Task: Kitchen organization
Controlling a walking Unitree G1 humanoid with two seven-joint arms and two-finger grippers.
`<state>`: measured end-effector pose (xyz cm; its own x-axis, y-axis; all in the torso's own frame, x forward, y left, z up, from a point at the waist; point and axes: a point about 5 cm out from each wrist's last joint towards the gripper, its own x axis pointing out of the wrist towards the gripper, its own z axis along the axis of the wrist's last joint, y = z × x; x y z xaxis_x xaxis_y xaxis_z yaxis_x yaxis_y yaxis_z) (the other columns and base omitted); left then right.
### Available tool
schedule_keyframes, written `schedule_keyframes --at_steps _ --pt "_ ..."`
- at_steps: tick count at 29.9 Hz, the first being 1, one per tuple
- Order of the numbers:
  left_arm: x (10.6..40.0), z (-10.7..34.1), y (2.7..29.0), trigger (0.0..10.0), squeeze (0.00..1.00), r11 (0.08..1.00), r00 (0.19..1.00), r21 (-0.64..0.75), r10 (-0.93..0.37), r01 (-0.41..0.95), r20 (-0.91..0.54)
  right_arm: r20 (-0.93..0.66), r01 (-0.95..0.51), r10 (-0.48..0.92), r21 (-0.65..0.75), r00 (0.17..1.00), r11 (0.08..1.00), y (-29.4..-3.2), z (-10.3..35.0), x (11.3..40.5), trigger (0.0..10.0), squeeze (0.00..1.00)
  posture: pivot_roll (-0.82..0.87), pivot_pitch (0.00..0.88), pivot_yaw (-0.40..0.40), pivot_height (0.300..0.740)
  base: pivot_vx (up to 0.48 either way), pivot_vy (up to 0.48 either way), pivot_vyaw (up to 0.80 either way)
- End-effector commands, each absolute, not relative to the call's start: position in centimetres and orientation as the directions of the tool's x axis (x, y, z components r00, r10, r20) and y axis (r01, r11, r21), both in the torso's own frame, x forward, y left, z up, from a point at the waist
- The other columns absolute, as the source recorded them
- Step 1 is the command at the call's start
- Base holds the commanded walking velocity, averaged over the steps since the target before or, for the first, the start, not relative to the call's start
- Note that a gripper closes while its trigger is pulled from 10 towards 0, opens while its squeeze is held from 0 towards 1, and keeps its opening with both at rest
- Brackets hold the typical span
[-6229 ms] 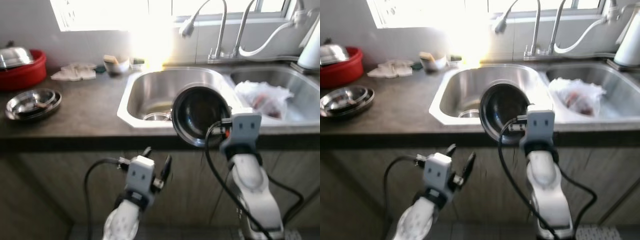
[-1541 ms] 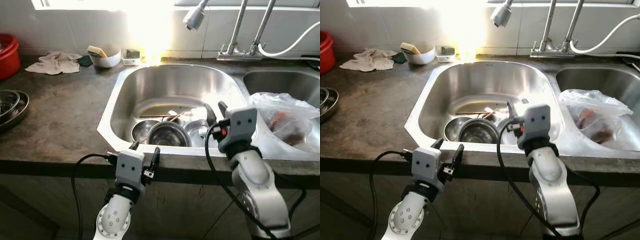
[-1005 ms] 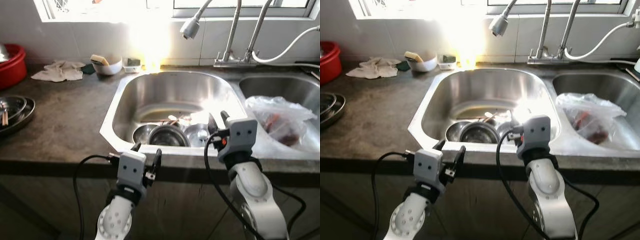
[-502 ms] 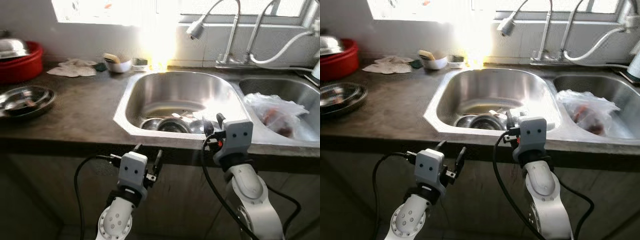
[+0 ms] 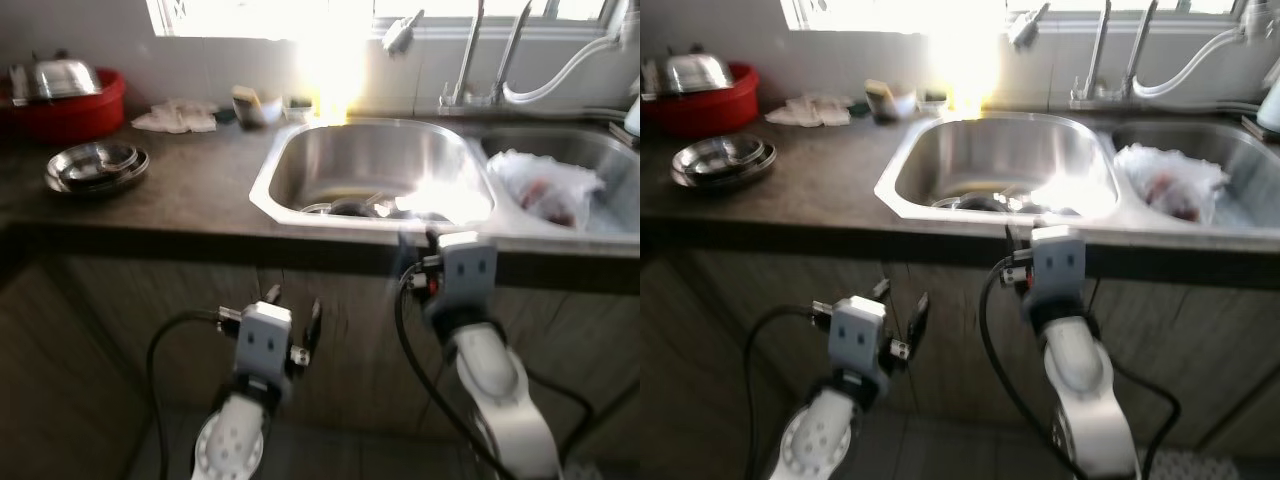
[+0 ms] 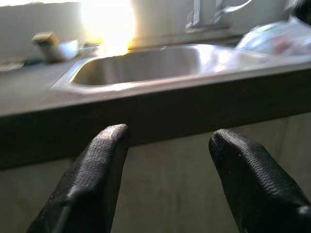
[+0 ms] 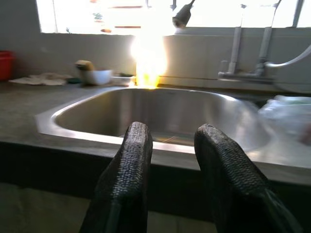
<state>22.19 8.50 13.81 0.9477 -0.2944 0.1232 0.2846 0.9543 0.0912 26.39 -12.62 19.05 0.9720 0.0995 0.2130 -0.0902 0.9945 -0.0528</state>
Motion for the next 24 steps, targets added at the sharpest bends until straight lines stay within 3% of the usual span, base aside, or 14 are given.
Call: schedule_keyframes --at_steps 1,7,16,24 --pt "22.37 14.04 8.89 10.0 0.00 0.959 0.952 0.105 -0.276 0.263 0.134 0.216 -0.098 0.108 -0.056 0.971 0.994 -12.32 19.21 26.39 10.0 0.00 0.02 0.057 -0.016 0.740 0.000 0.000 0.00" --pt "22.33 13.96 8.94 10.0 0.00 0.955 0.950 0.124 -0.285 0.270 0.126 0.209 -0.108 0.117 -0.054 0.971 0.993 -12.21 19.11 26.40 10.0 0.00 0.02 0.058 -0.015 0.740 0.000 0.000 0.00" --pt "22.31 13.94 8.88 10.0 0.00 0.954 0.949 0.126 -0.288 0.273 0.127 0.199 -0.129 0.139 -0.061 0.970 0.990 -11.87 18.91 26.44 10.0 0.00 0.02 0.057 -0.016 0.740 0.000 0.000 0.80" --pt "22.13 13.81 8.60 10.0 0.00 0.950 0.946 0.126 -0.301 0.286 0.123 0.189 -0.142 0.154 -0.072 0.970 0.987 -11.83 18.64 26.43 10.0 0.00 0.02 0.048 -0.015 0.740 0.262 0.000 0.80"
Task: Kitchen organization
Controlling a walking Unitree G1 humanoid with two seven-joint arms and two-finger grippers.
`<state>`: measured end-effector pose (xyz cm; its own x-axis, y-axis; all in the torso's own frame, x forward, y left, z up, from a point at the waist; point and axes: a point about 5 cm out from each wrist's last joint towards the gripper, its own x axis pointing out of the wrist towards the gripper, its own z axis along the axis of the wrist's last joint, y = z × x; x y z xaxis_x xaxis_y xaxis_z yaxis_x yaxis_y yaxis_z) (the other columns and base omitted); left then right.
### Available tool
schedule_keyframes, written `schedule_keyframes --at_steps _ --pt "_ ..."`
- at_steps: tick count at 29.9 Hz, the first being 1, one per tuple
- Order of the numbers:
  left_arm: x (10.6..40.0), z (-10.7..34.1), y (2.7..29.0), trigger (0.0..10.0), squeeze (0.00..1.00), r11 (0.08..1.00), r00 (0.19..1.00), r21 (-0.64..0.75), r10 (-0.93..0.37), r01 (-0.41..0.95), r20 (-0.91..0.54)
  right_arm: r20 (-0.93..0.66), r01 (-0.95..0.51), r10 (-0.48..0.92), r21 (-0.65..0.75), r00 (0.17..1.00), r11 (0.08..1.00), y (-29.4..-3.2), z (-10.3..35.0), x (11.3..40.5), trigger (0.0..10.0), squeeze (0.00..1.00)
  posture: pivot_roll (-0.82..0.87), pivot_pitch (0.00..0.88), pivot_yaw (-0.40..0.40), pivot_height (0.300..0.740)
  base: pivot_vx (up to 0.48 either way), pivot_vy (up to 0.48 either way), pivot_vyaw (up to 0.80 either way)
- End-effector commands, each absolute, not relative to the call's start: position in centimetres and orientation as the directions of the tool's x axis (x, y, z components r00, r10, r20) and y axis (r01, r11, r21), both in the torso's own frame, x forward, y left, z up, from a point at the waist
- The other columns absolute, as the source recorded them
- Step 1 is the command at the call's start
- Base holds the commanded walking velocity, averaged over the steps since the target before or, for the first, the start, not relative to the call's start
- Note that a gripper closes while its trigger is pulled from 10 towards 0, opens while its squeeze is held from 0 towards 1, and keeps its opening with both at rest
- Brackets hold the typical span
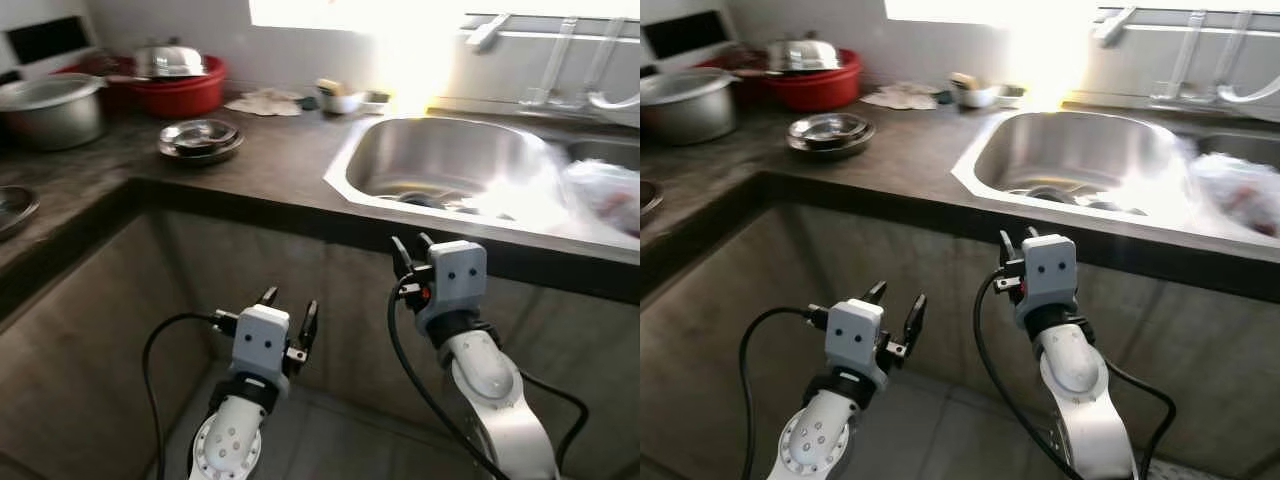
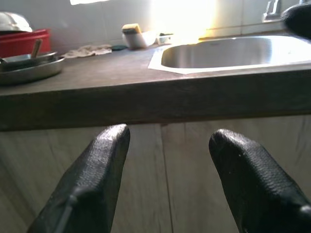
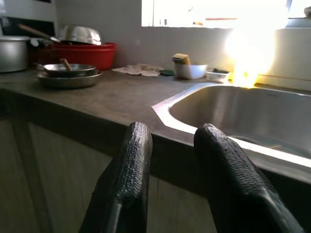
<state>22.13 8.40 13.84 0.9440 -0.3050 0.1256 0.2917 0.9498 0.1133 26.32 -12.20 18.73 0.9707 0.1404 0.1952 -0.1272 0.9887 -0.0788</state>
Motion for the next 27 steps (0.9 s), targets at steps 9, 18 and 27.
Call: schedule_keyframes --at_steps 9,18,27 --pt "22.28 13.80 8.38 10.0 0.00 0.944 0.940 0.135 -0.319 0.302 0.126 0.184 -0.165 0.179 -0.088 0.966 0.982 -11.54 18.63 26.66 10.0 0.00 0.02 0.031 -0.018 0.740 0.114 0.000 0.80" --pt "22.22 13.69 8.49 10.0 0.00 0.943 0.940 0.137 -0.319 0.302 0.123 0.190 -0.169 0.184 -0.093 0.964 0.981 -11.65 18.70 26.77 10.0 0.00 0.02 0.019 -0.017 0.740 0.000 0.000 0.80" --pt "22.32 13.76 8.53 10.0 0.00 0.945 0.941 0.140 -0.315 0.297 0.127 0.196 -0.181 0.196 -0.093 0.961 0.979 -11.48 18.91 27.00 10.0 0.00 0.02 0.023 -0.019 0.740 0.109 0.000 0.80"
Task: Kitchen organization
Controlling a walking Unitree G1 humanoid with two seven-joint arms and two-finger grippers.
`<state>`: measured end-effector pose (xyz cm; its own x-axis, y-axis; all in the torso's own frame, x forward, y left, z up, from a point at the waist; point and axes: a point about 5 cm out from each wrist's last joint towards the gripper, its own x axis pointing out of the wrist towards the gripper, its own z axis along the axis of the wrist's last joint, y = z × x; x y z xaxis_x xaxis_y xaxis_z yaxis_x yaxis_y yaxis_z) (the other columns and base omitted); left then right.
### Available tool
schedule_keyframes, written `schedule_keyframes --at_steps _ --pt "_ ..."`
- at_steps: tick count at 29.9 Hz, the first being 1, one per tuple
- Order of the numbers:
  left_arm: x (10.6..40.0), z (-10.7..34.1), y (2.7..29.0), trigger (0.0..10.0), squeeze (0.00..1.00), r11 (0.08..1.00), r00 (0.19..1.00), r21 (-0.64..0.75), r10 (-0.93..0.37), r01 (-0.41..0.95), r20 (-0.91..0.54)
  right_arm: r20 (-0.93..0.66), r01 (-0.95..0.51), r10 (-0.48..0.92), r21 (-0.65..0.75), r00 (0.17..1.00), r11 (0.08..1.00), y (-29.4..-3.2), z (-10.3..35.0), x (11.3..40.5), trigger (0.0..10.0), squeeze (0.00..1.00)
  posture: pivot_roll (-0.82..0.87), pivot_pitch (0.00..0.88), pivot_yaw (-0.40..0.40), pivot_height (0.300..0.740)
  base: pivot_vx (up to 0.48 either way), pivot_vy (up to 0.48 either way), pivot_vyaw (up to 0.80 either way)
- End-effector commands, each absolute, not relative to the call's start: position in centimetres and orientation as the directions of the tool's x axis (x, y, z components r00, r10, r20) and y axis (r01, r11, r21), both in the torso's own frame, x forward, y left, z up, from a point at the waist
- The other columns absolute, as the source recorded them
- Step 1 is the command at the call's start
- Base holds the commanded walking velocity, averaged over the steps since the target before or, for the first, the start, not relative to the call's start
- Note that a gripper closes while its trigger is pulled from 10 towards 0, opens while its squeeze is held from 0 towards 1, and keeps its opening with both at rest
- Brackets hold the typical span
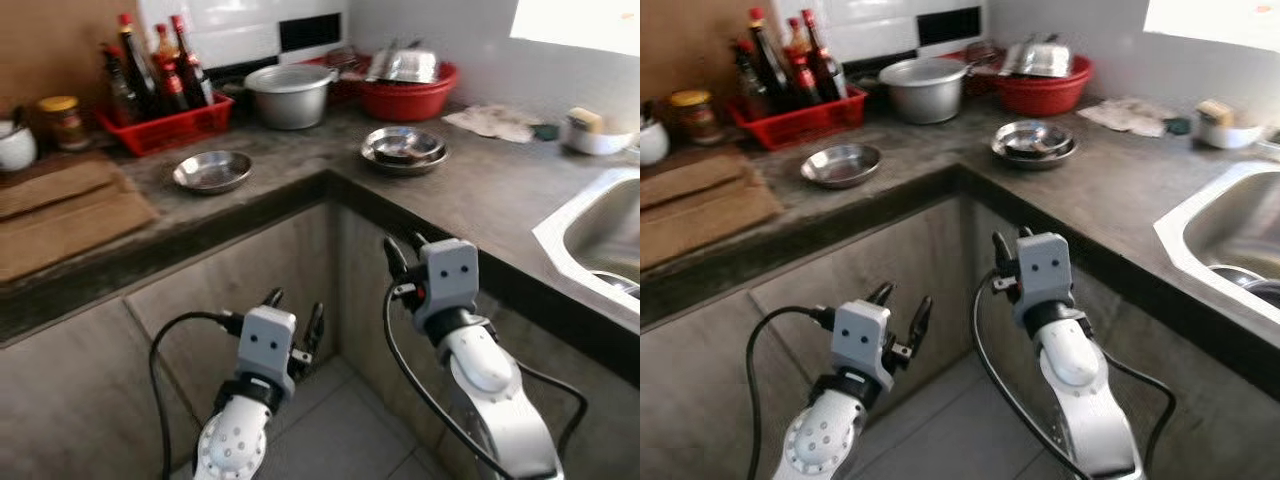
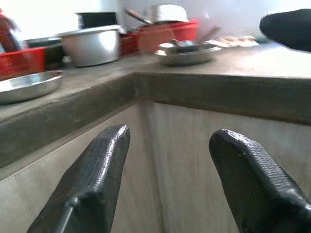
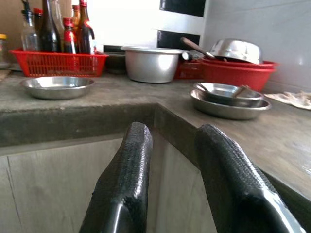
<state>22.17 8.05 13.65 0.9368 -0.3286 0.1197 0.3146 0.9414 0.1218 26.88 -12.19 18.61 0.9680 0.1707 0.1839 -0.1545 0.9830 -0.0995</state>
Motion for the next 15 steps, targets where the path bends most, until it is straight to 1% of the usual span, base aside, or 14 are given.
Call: schedule_keyframes --at_steps 1,5,15 --pt "22.31 13.75 8.54 10.0 0.00 0.945 0.941 0.139 -0.314 0.297 0.127 0.196 -0.182 0.197 -0.094 0.961 0.979 -11.47 18.92 27.01 10.0 0.00 0.02 0.023 -0.019 0.740 0.274 0.000 0.80" --pt "22.32 13.78 8.53 10.0 0.00 0.945 0.941 0.138 -0.313 0.295 0.128 0.198 -0.184 0.198 -0.090 0.960 0.979 -11.46 18.98 27.07 10.0 0.00 0.02 0.029 -0.021 0.740 0.277 0.000 0.80" --pt "22.31 13.76 8.56 10.0 0.00 0.947 0.943 0.135 -0.309 0.292 0.126 0.196 -0.183 0.197 -0.088 0.961 0.979 -11.52 19.08 27.40 10.0 0.00 0.02 0.041 -0.022 0.740 0.423 0.000 0.80"
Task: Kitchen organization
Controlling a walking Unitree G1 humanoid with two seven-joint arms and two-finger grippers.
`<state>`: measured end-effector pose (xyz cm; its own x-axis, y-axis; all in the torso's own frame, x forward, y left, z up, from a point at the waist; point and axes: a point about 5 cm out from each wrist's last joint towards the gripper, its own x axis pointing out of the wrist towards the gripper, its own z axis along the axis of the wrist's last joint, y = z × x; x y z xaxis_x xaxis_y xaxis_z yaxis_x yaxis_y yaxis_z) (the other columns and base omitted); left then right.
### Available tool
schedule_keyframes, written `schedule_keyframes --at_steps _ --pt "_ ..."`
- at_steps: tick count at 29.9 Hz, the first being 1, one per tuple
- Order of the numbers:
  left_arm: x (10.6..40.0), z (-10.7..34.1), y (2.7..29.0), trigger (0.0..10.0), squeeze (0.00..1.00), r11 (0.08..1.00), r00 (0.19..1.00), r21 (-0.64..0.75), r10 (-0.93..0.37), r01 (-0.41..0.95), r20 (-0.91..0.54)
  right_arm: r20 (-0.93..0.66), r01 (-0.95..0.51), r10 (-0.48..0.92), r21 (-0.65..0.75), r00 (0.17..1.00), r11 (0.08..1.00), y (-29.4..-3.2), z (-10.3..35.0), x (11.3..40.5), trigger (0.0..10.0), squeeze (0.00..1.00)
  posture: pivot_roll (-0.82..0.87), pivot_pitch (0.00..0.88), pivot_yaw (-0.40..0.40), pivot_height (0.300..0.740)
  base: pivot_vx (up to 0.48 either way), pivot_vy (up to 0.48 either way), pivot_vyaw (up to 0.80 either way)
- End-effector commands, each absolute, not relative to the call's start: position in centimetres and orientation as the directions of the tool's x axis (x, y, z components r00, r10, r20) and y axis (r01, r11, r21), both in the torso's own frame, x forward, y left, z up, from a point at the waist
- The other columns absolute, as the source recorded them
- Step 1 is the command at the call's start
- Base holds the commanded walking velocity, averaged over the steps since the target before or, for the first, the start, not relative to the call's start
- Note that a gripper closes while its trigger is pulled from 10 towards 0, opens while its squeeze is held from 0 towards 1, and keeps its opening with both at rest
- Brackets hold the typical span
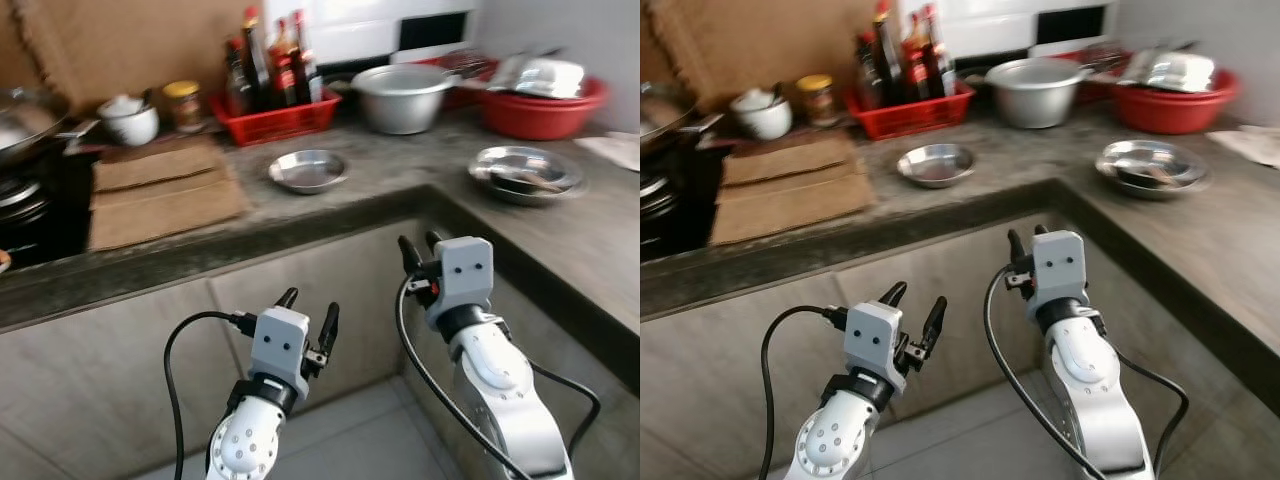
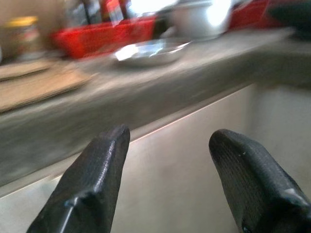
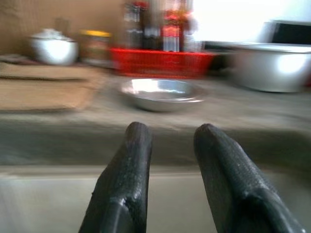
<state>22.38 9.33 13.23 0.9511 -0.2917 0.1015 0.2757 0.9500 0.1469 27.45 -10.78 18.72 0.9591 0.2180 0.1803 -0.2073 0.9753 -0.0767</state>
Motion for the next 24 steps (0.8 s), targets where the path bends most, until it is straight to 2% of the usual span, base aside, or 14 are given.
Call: schedule_keyframes --at_steps 1,19,22,23,24 --pt "22.3 13.8 8.6 10.0 0.00 0.947 0.943 0.135 -0.309 0.292 0.126 0.196 -0.183 0.197 -0.088 0.961 0.979 -11.5 19.1 27.4 10.0 0.00 0.02 0.041 -0.022 0.740 0.431 0.000 0.80" --pt "22.4 13.9 8.6 10.0 0.00 0.949 0.944 0.127 -0.304 0.288 0.128 0.210 -0.166 0.179 -0.080 0.961 0.983 -12.0 20.1 28.6 10.0 0.00 0.02 0.048 -0.025 0.740 0.430 0.000 0.00" --pt "22.4 13.8 8.6 10.0 0.00 0.955 0.950 0.110 -0.289 0.276 0.123 0.205 -0.165 0.178 -0.078 0.962 0.983 -12.1 20.3 29.0 10.0 0.00 0.02 0.050 -0.025 0.740 0.000 0.000 0.00" --pt "22.4 13.9 8.6 10.0 0.00 0.954 0.948 0.110 -0.292 0.279 0.125 0.184 -0.179 0.189 -0.071 0.965 0.981 -12.2 20.4 29.3 10.0 1.00 0.02 0.050 -0.025 0.740 0.000 0.000 0.00" --pt "22.4 13.9 8.6 10.0 0.00 0.953 0.947 0.112 -0.295 0.282 0.125 0.179 -0.186 0.195 -0.065 0.964 0.980 -12.2 20.5 29.5 10.0 1.00 0.02 0.053 -0.026 0.740 0.000 0.000 0.00"
